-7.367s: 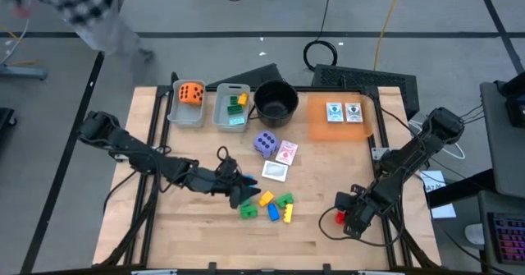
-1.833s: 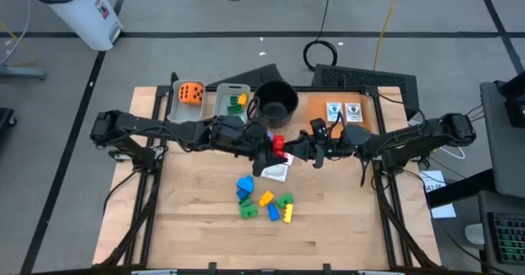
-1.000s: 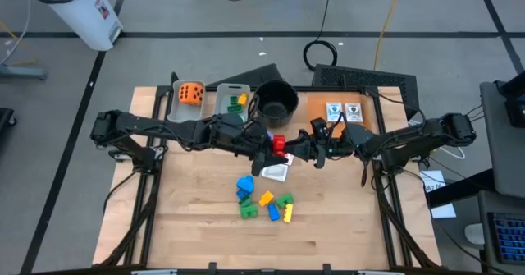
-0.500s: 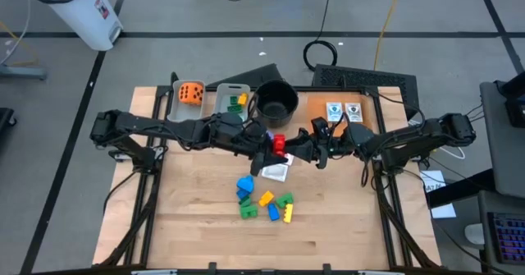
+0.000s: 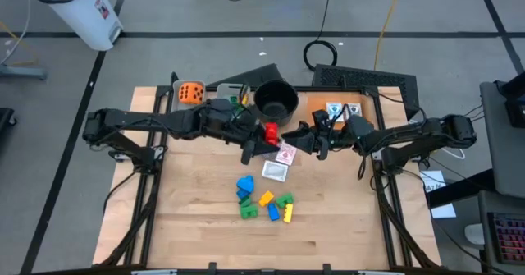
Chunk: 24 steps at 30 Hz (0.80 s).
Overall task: Pick & Place Toys
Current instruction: Put the red game piece into the right gray bin
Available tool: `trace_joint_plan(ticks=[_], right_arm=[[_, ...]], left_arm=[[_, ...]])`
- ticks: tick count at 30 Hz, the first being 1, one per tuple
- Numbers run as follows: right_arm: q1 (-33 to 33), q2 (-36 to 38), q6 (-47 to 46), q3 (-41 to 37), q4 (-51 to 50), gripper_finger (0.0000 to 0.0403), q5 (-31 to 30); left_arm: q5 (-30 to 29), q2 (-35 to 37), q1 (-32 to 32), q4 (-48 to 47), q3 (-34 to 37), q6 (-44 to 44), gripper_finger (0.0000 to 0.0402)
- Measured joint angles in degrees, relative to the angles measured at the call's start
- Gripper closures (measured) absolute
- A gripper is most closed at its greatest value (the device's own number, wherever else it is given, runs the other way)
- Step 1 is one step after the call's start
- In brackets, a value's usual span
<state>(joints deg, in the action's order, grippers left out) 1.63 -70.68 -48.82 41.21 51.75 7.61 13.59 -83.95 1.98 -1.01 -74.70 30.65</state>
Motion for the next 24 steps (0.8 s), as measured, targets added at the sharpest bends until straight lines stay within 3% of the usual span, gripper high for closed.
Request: trace_joint_plan(ticks=[12,19,24], right_arm=[[3.5,0.9,0.0,0.1,-2.4,0.0233,0.0],[6.3,0.8,-0.3,0.1,-5.5,0.0234,-2.3],[9.3,0.8,-0.1,0.1,-6.9,0.0234,-4.7]], left_arm=[[-1.1,8.2,12.8,-26.9,0.1,-4.6,0.0226],[-0.9,6.3,24.1,-38.3,0.1,-11.7,0.0224],[2.1,2.4,32.9,-40.4,0.1,-16.0,0.0224]])
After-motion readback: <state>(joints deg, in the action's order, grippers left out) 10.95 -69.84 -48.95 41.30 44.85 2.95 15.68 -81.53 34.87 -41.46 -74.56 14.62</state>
